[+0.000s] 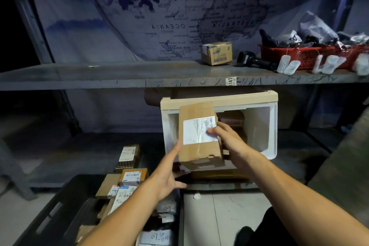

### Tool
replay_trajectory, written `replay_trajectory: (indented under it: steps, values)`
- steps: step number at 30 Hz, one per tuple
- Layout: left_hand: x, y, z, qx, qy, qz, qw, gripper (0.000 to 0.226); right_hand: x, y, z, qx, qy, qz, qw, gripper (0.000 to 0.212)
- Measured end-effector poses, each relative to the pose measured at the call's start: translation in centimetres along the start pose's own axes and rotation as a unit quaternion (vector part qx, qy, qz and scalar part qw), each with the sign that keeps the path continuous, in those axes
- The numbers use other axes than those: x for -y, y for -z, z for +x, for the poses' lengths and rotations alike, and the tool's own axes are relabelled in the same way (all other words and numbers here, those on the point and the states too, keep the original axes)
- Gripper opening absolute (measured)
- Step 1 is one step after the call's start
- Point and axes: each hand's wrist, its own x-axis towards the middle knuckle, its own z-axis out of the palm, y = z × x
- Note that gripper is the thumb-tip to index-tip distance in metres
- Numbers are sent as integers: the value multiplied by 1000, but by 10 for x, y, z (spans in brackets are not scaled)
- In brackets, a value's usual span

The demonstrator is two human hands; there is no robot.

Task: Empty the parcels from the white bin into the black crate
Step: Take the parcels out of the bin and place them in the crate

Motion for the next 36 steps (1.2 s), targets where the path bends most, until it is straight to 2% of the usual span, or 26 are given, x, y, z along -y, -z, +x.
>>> replay_trajectory:
  steps: [2,4,6,9,13,15,18,20,22,24,26,29,36]
  values:
    - [-9,7,-1,-47,-23,18,998,101,1,6,-3,0,19,-23,1000,53]
    - [-17,11,-1,-76,-52,18,996,90,1,12,-5,27,27,-64,997,59]
    - [-24,13,-5,-84,-92,44,991,97,0,14,-7,67,26,-107,992,59]
    - [-32,17,-7,-65,-118,97,986,80,-1,14,-10,132,13,-160,978,57]
    - [-37,22,-10,20,-66,125,990,56,0,12,-13,194,4,-175,965,52]
    - [-36,25,-13,54,-28,123,991,53,1,13,-13,211,-1,-172,962,58]
    - [-35,26,-13,64,-8,142,988,55,1,16,-14,228,-13,-168,959,63]
    - [-35,27,-13,48,-10,140,989,59,-1,14,-14,205,-10,-156,966,60]
    - [-35,33,-13,16,-18,130,991,69,-2,11,-11,139,-4,-152,979,60]
    - [-36,42,-14,-24,-23,109,994,81,-5,7,-8,73,-15,-154,985,51]
    - [-36,49,-18,-59,-22,79,995,72,-8,5,-5,38,-43,-133,989,42]
    - [-35,58,-26,-103,-22,59,993,49,-11,-5,2,14,-70,-101,992,46]
    - [-34,68,-41,-191,-22,58,980,34,-6,-47,5,3,-77,-39,996,24]
